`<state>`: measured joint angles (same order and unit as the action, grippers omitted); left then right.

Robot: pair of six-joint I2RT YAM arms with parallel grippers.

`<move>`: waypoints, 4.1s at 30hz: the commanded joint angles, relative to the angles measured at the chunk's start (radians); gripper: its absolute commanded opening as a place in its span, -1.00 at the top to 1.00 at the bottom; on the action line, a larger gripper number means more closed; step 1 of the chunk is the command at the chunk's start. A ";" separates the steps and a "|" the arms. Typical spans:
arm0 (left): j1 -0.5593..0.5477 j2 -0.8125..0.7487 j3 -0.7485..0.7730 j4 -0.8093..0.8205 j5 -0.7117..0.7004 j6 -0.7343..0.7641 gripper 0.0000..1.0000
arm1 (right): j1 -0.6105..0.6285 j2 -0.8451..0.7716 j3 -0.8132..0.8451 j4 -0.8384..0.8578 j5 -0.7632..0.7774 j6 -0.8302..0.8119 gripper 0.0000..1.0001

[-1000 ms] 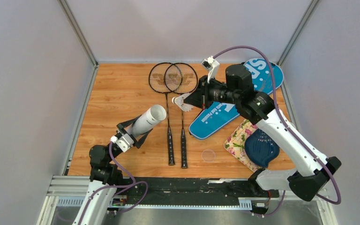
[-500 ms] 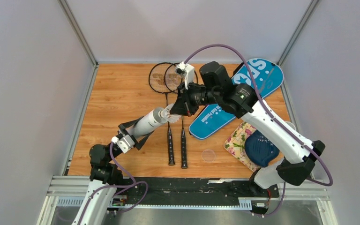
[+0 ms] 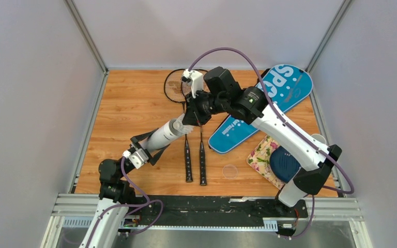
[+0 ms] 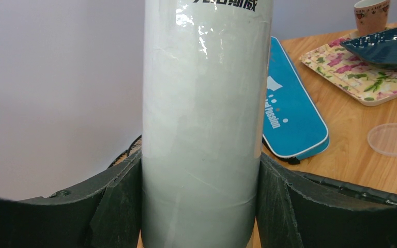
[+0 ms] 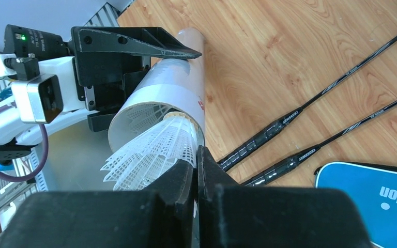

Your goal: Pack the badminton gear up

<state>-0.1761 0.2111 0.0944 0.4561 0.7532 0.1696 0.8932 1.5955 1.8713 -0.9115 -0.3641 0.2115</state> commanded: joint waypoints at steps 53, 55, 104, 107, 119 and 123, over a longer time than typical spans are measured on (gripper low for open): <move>0.001 -0.001 -0.004 -0.083 -0.068 -0.059 0.92 | 0.092 -0.149 -0.264 0.326 0.202 0.173 0.20; 0.001 -0.001 -0.004 -0.082 -0.071 -0.061 0.92 | 0.092 -0.135 -0.255 0.318 0.202 0.175 0.22; 0.001 0.004 0.019 -0.145 -0.180 -0.028 0.92 | 0.173 -0.035 -1.025 0.283 0.497 0.367 0.45; 0.001 0.007 0.021 -0.143 -0.178 -0.028 0.92 | 0.174 -0.032 -1.031 0.277 0.550 0.374 0.61; 0.001 0.050 0.100 -0.218 -0.140 -0.047 0.92 | 0.175 -0.281 -0.884 0.241 0.555 0.247 1.00; 0.001 0.022 0.075 -0.215 -0.098 -0.041 0.92 | 0.110 -0.384 -0.720 0.249 0.380 0.180 1.00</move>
<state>-0.1768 0.2497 0.1745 0.3138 0.6098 0.1761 1.0534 1.3167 0.9802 -0.7136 0.1524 0.4862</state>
